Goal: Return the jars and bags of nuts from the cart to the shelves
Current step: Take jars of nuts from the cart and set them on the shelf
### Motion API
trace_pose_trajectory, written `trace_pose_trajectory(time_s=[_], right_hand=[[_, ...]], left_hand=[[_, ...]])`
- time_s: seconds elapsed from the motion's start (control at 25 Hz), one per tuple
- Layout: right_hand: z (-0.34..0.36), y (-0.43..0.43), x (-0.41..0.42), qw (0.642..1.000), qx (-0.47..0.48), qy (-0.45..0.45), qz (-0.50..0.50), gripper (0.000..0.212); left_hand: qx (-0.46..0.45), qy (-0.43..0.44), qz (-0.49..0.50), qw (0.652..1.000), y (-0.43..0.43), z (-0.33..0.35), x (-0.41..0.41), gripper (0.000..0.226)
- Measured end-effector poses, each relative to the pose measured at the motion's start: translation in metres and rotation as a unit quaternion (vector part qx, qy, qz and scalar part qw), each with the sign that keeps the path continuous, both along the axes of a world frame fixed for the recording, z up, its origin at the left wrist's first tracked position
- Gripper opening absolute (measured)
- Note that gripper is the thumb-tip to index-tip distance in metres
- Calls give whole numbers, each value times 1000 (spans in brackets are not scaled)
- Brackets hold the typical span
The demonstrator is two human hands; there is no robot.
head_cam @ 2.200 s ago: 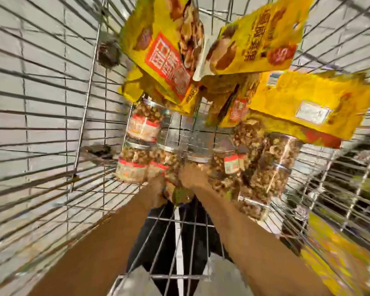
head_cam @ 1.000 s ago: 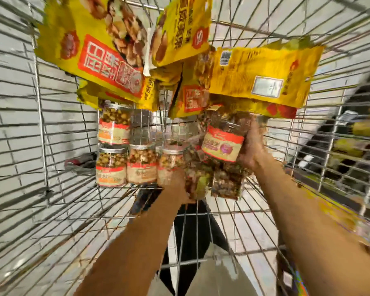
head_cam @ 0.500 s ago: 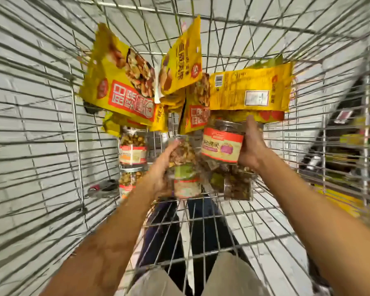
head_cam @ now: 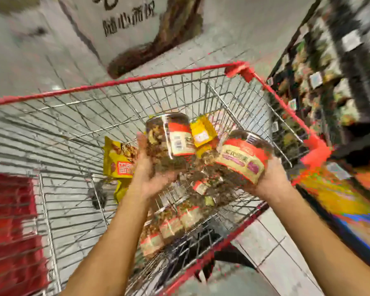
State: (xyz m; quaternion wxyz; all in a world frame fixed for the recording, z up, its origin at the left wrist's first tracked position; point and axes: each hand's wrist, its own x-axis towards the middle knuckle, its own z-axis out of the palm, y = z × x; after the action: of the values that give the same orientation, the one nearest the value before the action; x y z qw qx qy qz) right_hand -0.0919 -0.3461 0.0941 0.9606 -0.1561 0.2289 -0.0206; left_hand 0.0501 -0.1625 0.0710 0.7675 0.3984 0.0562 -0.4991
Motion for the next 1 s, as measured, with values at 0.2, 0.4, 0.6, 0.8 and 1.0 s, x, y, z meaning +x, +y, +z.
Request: trace_pose_trajectory(time_s=[0.2, 0.4, 0.6, 0.8, 1.0], right_hand=[[38, -46, -117, 982, 35, -12, -183, 55], [58, -66, -268, 946, -70, 23, -314, 41], [69, -100, -428, 911, -65, 67, -402, 50], [72, -134, -519, 894, -26, 77, -441, 65], [63, -174, -554, 884, 0, 94, -459, 69]], left_hand=[[-67, -19, -136, 988, -84, 64, -70, 90], [-151, -18, -285, 946, -171, 84, -179, 113], [-125, 53, -297, 945, -255, 85, -333, 101], [-108, 31, -330, 937, -306, 86, -433, 89], [-45, -6, -349, 936, -363, 78, -473, 58]])
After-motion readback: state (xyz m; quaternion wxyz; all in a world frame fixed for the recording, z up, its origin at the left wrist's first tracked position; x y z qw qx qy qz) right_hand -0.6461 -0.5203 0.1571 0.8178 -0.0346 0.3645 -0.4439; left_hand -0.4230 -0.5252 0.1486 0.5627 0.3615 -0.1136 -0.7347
